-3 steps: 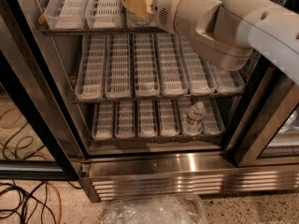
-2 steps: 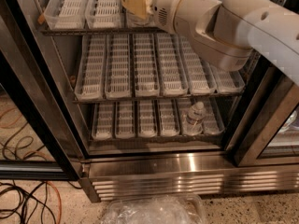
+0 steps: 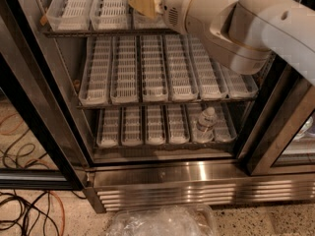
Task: Pick 7up can from top shelf of fridge
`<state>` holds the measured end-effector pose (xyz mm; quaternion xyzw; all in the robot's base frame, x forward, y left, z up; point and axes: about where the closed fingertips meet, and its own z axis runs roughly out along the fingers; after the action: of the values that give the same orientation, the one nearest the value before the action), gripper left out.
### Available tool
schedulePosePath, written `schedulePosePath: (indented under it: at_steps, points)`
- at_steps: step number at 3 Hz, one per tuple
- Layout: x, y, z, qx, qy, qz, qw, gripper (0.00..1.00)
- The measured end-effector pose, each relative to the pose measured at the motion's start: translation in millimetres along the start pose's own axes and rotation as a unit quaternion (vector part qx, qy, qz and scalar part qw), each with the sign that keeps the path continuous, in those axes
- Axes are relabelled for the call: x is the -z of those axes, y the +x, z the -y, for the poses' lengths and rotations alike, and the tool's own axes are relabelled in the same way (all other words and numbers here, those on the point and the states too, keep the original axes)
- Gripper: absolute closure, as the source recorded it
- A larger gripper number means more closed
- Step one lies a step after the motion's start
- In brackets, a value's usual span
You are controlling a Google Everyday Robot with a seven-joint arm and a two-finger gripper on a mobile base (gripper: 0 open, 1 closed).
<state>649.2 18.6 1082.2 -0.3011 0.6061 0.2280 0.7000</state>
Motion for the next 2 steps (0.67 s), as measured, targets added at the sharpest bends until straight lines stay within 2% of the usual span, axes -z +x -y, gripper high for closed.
schedulePosePath:
  at_steps: [2]
  points:
    - [8.7,-10.5,-7.1,0.014,-0.018,0.014,0.9996,1.00]
